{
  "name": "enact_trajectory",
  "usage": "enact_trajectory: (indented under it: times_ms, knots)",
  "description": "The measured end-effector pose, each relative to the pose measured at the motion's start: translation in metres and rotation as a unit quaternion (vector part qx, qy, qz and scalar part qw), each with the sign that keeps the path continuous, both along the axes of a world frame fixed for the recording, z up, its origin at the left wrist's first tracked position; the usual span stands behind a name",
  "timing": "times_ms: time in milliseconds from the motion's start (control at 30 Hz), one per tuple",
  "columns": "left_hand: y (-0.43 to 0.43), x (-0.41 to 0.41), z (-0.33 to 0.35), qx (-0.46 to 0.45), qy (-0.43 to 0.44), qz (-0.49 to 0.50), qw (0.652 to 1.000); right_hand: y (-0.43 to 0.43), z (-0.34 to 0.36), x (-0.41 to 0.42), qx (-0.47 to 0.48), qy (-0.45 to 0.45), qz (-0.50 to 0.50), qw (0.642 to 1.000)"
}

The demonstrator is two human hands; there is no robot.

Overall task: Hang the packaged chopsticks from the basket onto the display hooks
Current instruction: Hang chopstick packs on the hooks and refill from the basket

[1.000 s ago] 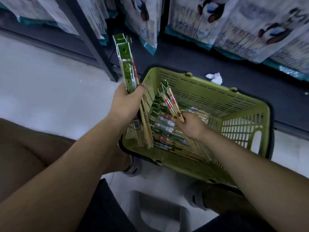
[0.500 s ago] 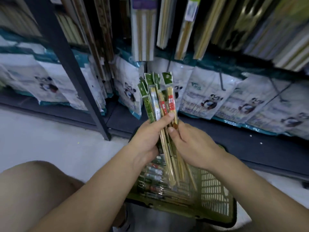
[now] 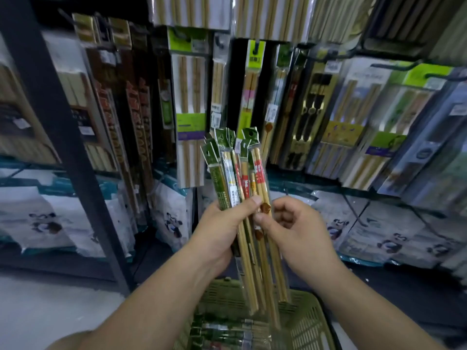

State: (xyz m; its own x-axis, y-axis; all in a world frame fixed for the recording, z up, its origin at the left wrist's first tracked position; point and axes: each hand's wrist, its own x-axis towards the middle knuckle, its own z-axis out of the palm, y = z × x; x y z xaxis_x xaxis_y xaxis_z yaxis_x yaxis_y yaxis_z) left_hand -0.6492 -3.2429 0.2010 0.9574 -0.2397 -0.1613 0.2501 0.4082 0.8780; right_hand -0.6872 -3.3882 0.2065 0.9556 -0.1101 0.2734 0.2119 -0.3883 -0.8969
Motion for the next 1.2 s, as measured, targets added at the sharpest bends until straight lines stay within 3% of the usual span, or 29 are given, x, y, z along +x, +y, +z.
enact_trajectory:
  times_ms: [233,367,600,867,1000,1200]
  knots:
    - [-0.008,0.016,0.009,-0.031,-0.060,0.018,0.998,-0.014,0.025,0.006,-0.056,0.017,0.011,0.998]
    - [-0.015,0.021,0.012,0.003,-0.053,0.048,0.997,-0.016,0.032,0.010,-0.071,0.042,0.014,0.996]
    - [-0.015,0.027,0.024,0.053,-0.127,0.038,0.990,-0.026,0.086,0.036,-0.058,-0.060,-0.024,0.996]
    - [-0.009,0.034,0.031,0.078,-0.162,0.058,0.982,-0.006,0.118,0.063,-0.084,-0.077,0.007,0.993]
    - [-0.009,0.034,0.032,0.077,-0.144,0.085,0.983,0.000,0.125,0.071,-0.104,-0.078,-0.010,0.991]
    - [0.000,0.043,0.032,0.060,-0.089,0.128,0.986,-0.006,0.159,0.088,-0.004,-0.101,-0.072,0.992]
